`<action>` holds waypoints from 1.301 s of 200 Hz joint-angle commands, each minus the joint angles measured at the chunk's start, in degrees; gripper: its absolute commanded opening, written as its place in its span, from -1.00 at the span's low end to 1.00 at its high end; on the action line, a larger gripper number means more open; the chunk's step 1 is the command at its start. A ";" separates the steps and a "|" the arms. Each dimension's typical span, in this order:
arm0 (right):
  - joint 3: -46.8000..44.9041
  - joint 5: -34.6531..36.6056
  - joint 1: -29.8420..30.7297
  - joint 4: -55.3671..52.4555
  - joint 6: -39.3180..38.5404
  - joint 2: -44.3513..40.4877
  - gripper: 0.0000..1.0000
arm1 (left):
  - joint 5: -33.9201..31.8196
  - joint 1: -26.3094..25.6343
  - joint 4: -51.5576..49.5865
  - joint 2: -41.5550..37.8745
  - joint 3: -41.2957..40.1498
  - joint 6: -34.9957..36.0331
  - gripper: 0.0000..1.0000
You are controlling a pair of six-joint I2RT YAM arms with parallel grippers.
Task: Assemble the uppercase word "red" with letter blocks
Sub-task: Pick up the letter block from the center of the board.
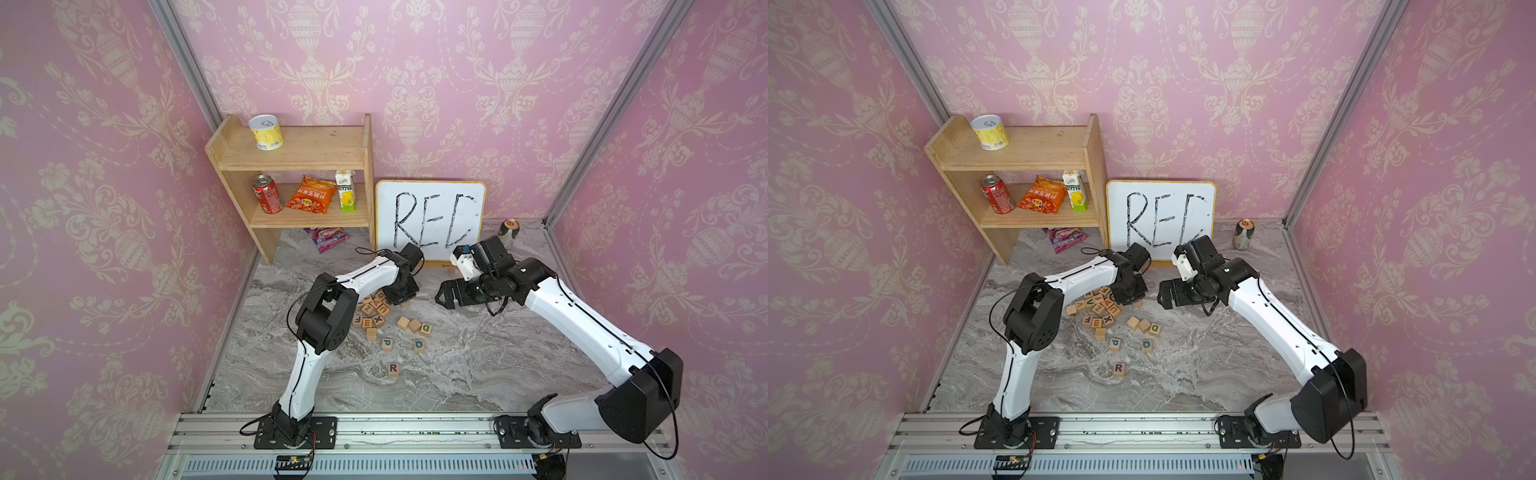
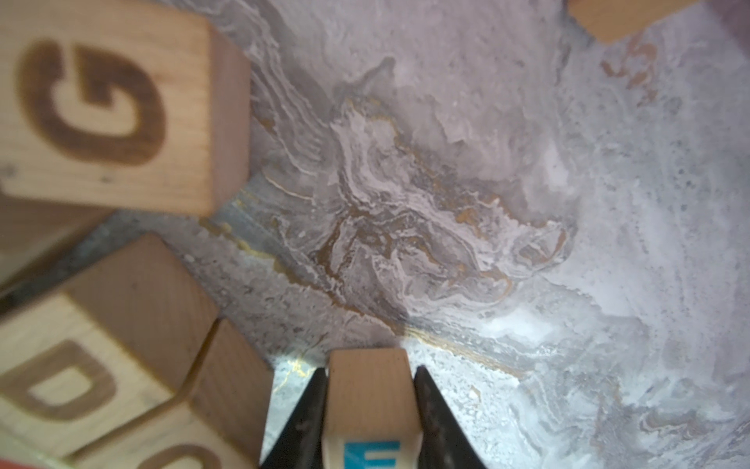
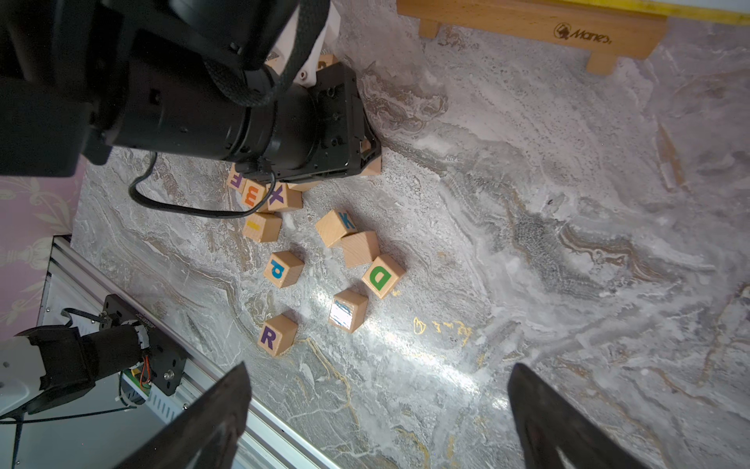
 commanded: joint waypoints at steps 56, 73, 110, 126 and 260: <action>-3.76 -1.64 -0.21 1.32 4.23 -5.98 0.99 | -4.52 -1.50 -7.61 -6.29 0.18 8.01 -0.76; -5.07 -1.75 0.02 1.68 5.46 -7.34 0.99 | -5.21 -2.30 -8.01 -7.62 -0.57 8.51 -0.75; -6.97 -0.15 2.50 1.43 7.08 -9.91 0.99 | -6.29 -3.97 -8.50 -10.35 -2.02 9.10 -0.75; -7.17 0.94 3.90 1.13 7.80 -10.77 1.00 | -6.73 -4.76 -8.41 -11.67 -3.13 9.04 -0.75; -14.90 7.66 14.15 0.73 15.86 -18.11 1.00 | -9.67 -13.67 -6.91 -23.29 -15.73 4.83 -0.74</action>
